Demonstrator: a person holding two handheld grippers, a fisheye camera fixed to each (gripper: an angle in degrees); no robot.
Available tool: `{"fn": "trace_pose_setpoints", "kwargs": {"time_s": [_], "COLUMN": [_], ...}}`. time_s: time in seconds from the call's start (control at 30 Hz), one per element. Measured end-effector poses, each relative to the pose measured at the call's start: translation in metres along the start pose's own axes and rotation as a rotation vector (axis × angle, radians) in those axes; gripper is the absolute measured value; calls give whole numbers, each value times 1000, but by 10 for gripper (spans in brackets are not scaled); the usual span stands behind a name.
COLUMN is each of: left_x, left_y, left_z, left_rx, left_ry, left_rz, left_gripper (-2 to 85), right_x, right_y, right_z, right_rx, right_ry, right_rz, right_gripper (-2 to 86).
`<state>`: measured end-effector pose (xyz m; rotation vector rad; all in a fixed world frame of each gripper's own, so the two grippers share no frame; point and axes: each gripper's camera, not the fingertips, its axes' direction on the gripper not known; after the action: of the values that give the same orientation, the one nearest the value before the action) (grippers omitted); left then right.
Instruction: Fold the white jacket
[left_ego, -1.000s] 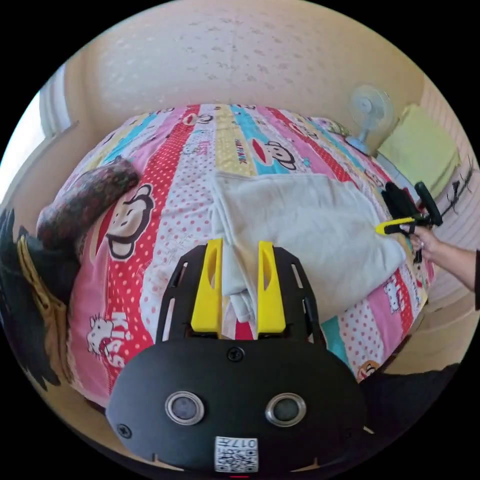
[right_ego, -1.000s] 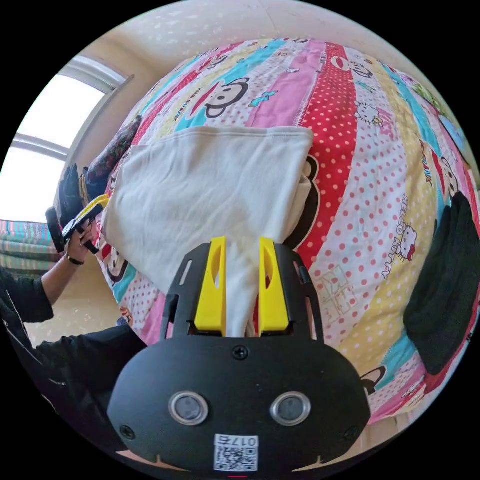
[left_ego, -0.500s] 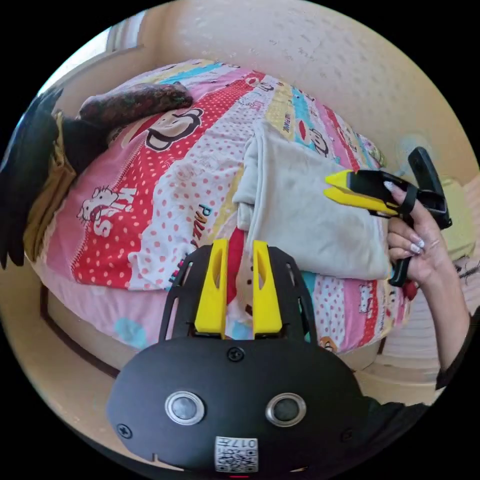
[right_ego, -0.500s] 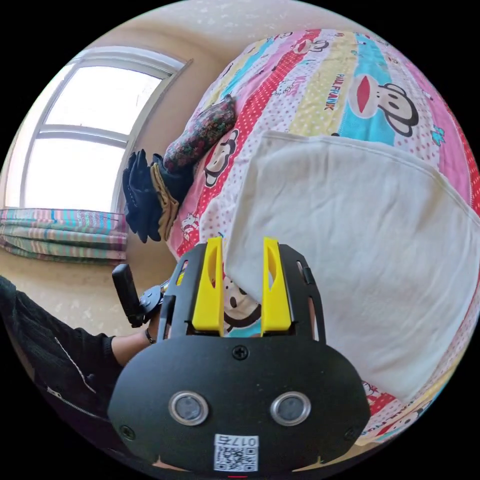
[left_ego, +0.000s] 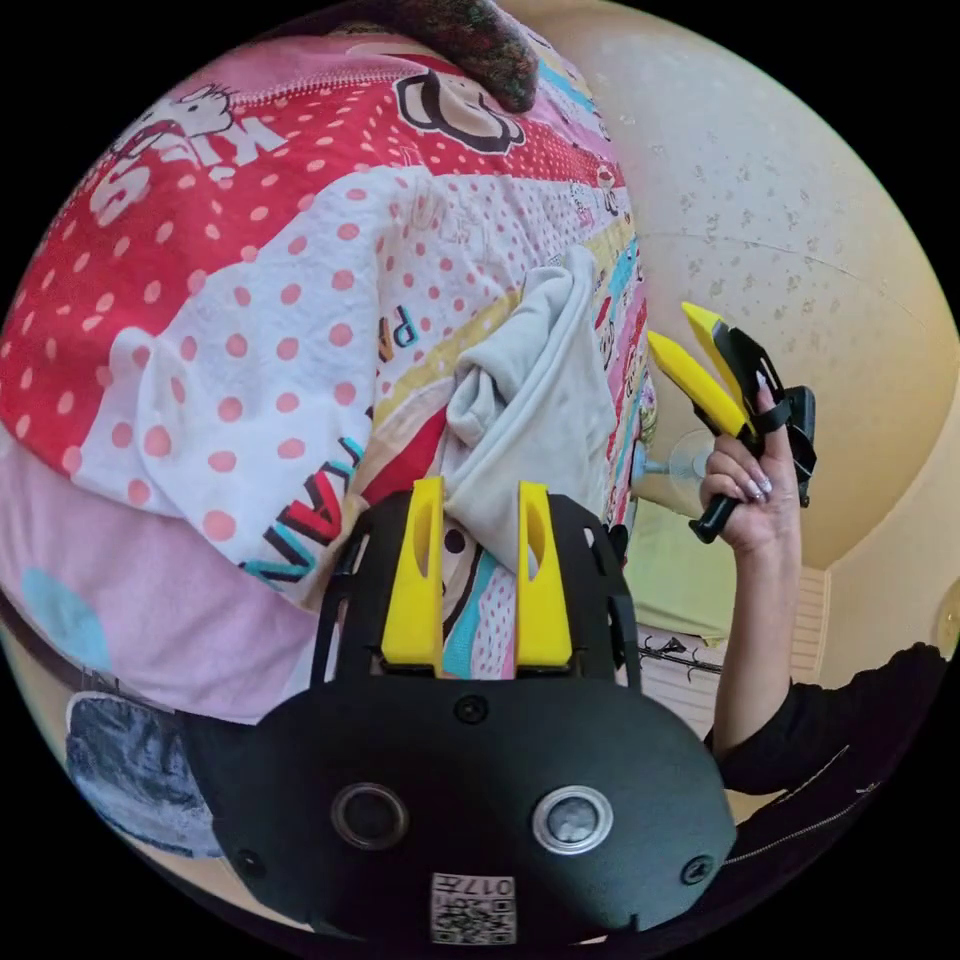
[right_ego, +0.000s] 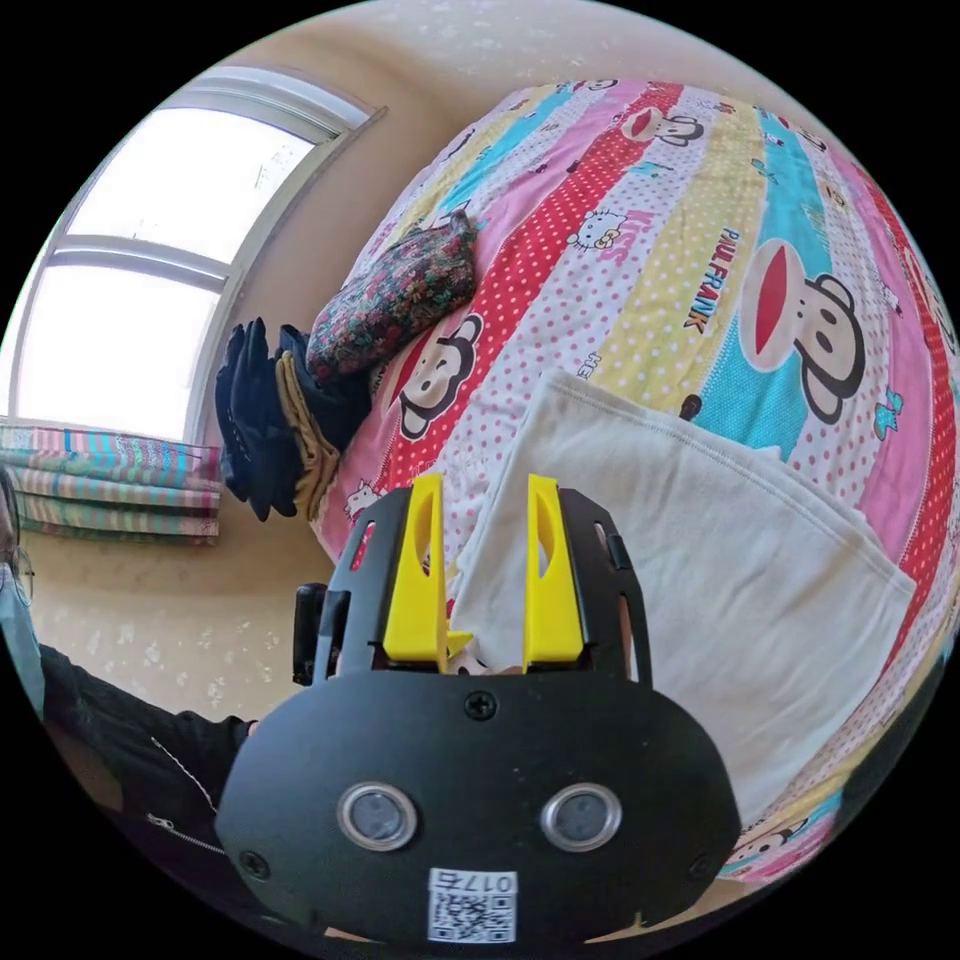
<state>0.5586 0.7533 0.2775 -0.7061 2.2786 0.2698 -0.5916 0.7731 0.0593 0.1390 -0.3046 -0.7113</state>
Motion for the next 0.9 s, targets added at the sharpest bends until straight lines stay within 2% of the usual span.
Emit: {"fn": "trace_pose_setpoints", "kwargs": {"time_s": [0.13, 0.3, 0.37, 0.5, 0.67, 0.73, 0.8, 0.9], "left_x": [8, 85, 114, 174, 210, 221, 236, 258], "left_y": [-15, -14, -8, 7, 17, 20, 26, 40], "left_z": [-3, -14, -14, -7, 6, 10, 14, 21], "left_rx": [-40, 0, 20, 63, 74, 78, 80, 79], "left_ry": [-2, -26, -20, -61, -46, -50, -68, -84], "left_rz": [-7, 190, 264, 423, 470, 480, 486, 495], "left_gripper": [68, 53, 52, 52, 51, 51, 51, 51], "right_x": [0, -32, -60, -92, -109, -101, -88, -70], "right_y": [-17, -50, -62, -74, -73, -64, -53, -37], "right_z": [19, 50, 66, 90, 140, 144, 138, 86], "right_rx": [-60, -230, -325, -418, -598, -621, -633, -533], "right_ry": [32, 59, 263, 446, 853, 900, 860, 750], "right_rz": [89, 71, 12, -43, -140, -153, -149, -140], "right_gripper": [139, 172, 182, 188, 187, 173, 145, 110]}}
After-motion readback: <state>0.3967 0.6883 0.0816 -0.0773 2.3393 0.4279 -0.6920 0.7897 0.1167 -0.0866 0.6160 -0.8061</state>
